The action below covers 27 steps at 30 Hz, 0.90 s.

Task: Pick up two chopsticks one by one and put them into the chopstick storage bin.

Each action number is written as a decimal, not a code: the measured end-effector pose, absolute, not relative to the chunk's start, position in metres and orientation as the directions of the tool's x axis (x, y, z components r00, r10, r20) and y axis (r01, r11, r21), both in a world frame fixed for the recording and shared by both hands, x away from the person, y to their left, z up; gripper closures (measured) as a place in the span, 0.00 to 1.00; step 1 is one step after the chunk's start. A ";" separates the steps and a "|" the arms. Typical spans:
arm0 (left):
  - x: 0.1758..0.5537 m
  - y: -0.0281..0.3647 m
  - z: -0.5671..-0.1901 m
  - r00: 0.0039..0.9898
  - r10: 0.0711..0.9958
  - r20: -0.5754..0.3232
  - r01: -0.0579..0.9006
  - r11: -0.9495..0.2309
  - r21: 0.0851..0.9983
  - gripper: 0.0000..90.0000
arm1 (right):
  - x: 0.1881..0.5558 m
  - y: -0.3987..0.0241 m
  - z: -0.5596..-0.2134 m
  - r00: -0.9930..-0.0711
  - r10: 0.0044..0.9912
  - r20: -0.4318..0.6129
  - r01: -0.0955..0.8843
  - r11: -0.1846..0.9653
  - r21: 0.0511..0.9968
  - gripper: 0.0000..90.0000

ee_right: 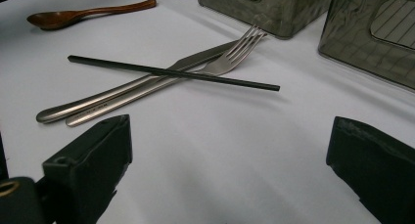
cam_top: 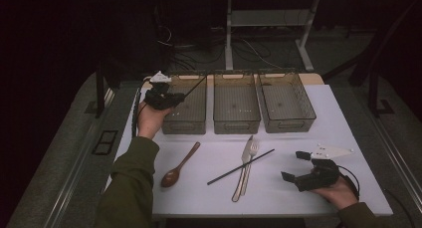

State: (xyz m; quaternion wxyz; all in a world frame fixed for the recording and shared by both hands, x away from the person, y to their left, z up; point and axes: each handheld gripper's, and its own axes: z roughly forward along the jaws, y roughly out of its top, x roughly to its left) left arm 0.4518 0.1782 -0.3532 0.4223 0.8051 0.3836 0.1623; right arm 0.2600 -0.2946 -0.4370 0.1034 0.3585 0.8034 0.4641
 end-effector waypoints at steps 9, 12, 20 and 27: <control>0.467 0.183 -0.372 0.605 0.794 -0.056 0.540 -0.359 0.761 0.94 | 0.260 -0.296 -0.437 -0.721 0.673 0.166 0.479 0.311 0.821 0.03; 0.470 0.184 -0.378 0.591 0.805 -0.055 0.558 -0.359 0.748 0.94 | 0.260 -0.296 -0.437 -0.720 0.674 0.168 0.480 0.308 0.822 0.03; 0.475 0.185 -0.387 0.559 0.827 -0.064 0.608 -0.356 0.710 0.94 | 0.259 -0.296 -0.436 -0.721 0.671 0.170 0.479 0.307 0.823 0.03; 0.474 0.187 -0.386 0.541 0.838 -0.074 0.599 -0.322 0.733 0.85 | 0.259 -0.296 -0.436 -0.723 0.670 0.166 0.474 0.307 0.825 0.03</control>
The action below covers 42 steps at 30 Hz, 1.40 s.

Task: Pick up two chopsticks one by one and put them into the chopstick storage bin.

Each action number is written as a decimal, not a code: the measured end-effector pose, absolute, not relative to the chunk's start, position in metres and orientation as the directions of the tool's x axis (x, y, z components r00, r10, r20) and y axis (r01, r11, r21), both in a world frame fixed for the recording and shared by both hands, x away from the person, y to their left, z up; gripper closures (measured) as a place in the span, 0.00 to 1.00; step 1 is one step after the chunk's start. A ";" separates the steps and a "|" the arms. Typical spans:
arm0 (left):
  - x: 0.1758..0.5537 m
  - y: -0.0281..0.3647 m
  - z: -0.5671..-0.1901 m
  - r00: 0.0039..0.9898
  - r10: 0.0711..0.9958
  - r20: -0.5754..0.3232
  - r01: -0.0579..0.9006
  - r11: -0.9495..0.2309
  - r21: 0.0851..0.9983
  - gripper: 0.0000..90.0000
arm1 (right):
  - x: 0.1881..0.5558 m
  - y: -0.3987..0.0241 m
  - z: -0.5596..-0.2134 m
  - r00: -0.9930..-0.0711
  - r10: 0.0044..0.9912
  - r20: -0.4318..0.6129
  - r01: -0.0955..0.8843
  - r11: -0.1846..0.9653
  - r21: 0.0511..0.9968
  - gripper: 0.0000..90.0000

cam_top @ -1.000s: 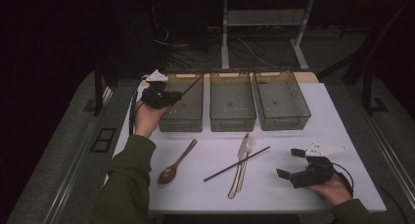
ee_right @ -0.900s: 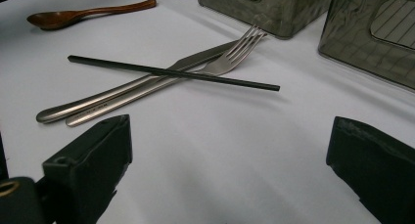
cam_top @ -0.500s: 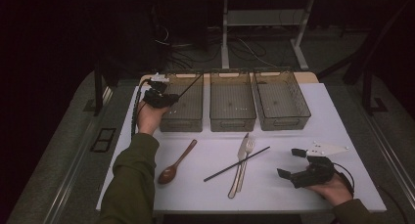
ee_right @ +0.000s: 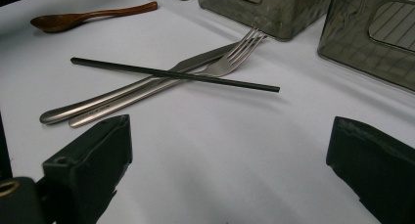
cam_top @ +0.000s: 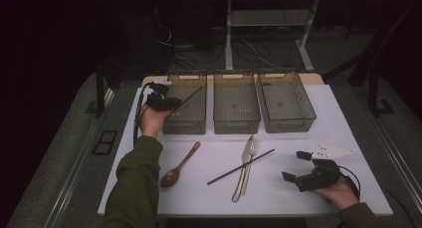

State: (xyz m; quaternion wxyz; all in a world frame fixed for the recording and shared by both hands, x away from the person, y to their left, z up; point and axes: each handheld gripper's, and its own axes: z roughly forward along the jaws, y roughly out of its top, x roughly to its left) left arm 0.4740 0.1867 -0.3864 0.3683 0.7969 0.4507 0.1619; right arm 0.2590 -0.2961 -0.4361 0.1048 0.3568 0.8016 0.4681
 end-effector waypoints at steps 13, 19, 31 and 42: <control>0.465 0.189 -0.374 0.569 0.817 -0.092 0.550 -0.294 0.782 0.56 | 0.259 -0.296 -0.436 -0.722 0.672 0.166 0.476 0.307 0.824 0.03; 0.451 0.191 -0.364 0.617 0.782 -0.083 0.496 -0.305 0.813 0.46 | 0.259 -0.297 -0.436 -0.722 0.671 0.169 0.474 0.302 0.827 0.03; 0.423 0.183 -0.350 0.698 0.711 -0.087 0.430 -0.319 0.844 0.29 | 0.258 -0.297 -0.435 -0.722 0.670 0.172 0.475 0.298 0.828 0.03; 0.388 0.161 -0.345 0.770 0.633 -0.075 0.370 -0.347 0.862 0.20 | 0.258 -0.296 -0.435 -0.725 0.665 0.177 0.470 0.291 0.834 0.03</control>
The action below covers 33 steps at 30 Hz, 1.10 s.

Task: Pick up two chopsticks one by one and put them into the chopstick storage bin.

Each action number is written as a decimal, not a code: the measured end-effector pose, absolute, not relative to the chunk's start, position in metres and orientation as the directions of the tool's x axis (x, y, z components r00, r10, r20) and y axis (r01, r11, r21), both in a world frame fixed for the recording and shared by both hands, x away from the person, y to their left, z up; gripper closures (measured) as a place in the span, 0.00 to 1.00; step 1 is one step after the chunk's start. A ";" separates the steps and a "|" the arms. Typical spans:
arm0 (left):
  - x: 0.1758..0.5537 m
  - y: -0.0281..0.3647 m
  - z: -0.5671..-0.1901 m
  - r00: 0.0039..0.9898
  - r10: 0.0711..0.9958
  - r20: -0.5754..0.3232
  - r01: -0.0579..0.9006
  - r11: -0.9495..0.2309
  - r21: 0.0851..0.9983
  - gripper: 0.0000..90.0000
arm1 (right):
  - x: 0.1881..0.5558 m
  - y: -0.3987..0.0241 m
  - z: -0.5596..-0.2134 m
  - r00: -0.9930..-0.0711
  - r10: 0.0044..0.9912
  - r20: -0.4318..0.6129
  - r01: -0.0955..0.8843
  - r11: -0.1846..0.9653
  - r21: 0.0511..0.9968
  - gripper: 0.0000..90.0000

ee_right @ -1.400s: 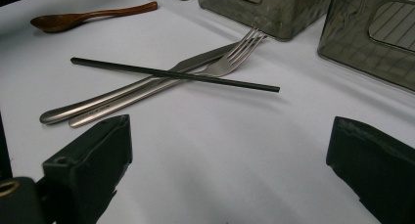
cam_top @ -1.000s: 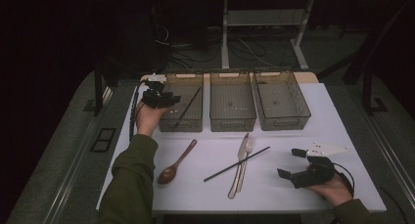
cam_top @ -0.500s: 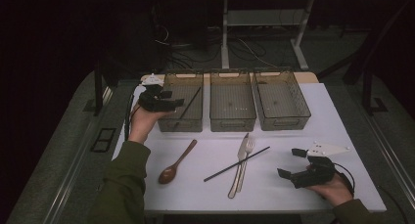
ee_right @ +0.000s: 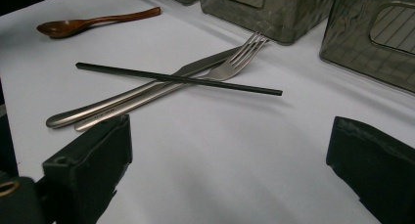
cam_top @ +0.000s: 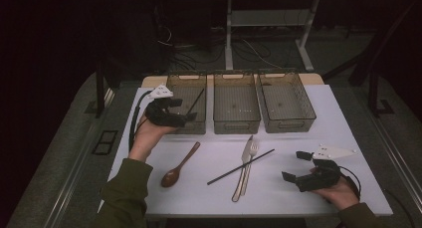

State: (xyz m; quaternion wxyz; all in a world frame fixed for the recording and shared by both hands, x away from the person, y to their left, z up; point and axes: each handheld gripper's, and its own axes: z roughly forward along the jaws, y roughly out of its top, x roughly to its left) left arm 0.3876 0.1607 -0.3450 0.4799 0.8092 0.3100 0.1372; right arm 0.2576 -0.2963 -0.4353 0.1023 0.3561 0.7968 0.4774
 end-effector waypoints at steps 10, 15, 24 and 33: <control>0.363 0.137 -0.348 0.809 0.584 -0.071 0.328 -0.347 0.879 0.15 | 0.257 -0.297 -0.435 -0.719 0.671 0.181 0.473 0.282 0.835 0.03; 0.353 0.130 -0.354 0.828 0.557 -0.059 0.308 -0.364 0.879 0.12 | 0.256 -0.297 -0.434 -0.721 0.669 0.178 0.472 0.286 0.834 0.03; 0.337 0.115 -0.369 0.855 0.515 -0.066 0.303 -0.392 0.868 0.02 | 0.257 -0.298 -0.434 -0.720 0.672 0.175 0.467 0.282 0.838 0.03; 0.320 0.100 -0.384 0.873 0.480 -0.089 0.311 -0.407 0.859 0.00 | 0.256 -0.298 -0.434 -0.719 0.673 0.175 0.469 0.283 0.837 0.03</control>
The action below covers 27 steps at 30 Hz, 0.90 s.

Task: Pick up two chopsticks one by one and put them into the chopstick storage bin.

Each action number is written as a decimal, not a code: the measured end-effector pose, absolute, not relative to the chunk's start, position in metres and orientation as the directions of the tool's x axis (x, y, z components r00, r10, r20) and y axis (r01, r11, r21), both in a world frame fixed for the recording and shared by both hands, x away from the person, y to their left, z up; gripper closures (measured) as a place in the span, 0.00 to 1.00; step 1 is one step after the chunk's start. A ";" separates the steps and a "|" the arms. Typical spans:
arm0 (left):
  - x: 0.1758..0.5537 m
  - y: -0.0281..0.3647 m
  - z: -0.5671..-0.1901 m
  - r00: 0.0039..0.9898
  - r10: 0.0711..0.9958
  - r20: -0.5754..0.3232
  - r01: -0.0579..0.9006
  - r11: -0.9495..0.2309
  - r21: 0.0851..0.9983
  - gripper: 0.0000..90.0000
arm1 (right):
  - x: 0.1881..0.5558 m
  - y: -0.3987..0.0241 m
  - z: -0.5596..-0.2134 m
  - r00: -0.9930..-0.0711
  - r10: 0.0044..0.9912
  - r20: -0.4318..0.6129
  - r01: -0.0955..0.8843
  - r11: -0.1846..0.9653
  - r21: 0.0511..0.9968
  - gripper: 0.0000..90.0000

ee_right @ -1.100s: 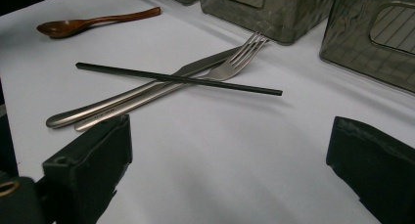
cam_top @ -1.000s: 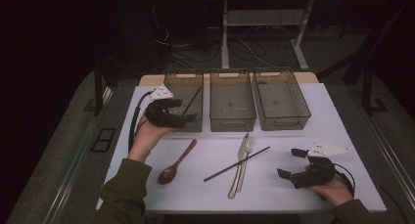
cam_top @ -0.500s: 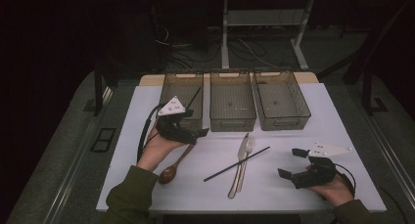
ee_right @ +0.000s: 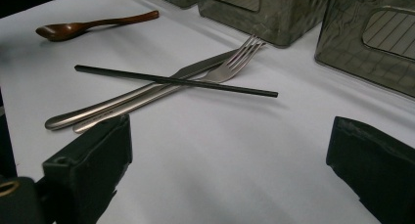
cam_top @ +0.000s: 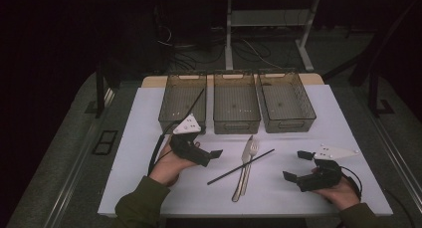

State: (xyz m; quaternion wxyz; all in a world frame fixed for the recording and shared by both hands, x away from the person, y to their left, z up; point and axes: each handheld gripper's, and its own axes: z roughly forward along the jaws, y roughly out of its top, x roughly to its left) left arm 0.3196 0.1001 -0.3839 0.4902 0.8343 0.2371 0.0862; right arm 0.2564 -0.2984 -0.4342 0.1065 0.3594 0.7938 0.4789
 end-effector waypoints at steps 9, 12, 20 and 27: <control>0.307 0.091 -0.403 0.880 0.465 -0.097 0.318 -0.424 0.848 0.00 | 0.256 -0.298 -0.434 -0.718 0.674 0.173 0.468 0.284 0.837 0.03; 0.304 0.088 -0.409 0.883 0.457 -0.105 0.322 -0.429 0.844 0.02 | 0.257 -0.298 -0.434 -0.720 0.673 0.172 0.467 0.286 0.837 0.03; 0.303 0.078 -0.421 0.897 0.428 -0.114 0.323 -0.456 0.830 0.10 | 0.256 -0.298 -0.434 -0.720 0.672 0.174 0.468 0.284 0.837 0.03; 0.307 0.073 -0.430 0.904 0.400 -0.149 0.341 -0.466 0.816 0.24 | 0.257 -0.298 -0.434 -0.721 0.671 0.174 0.467 0.286 0.837 0.03</control>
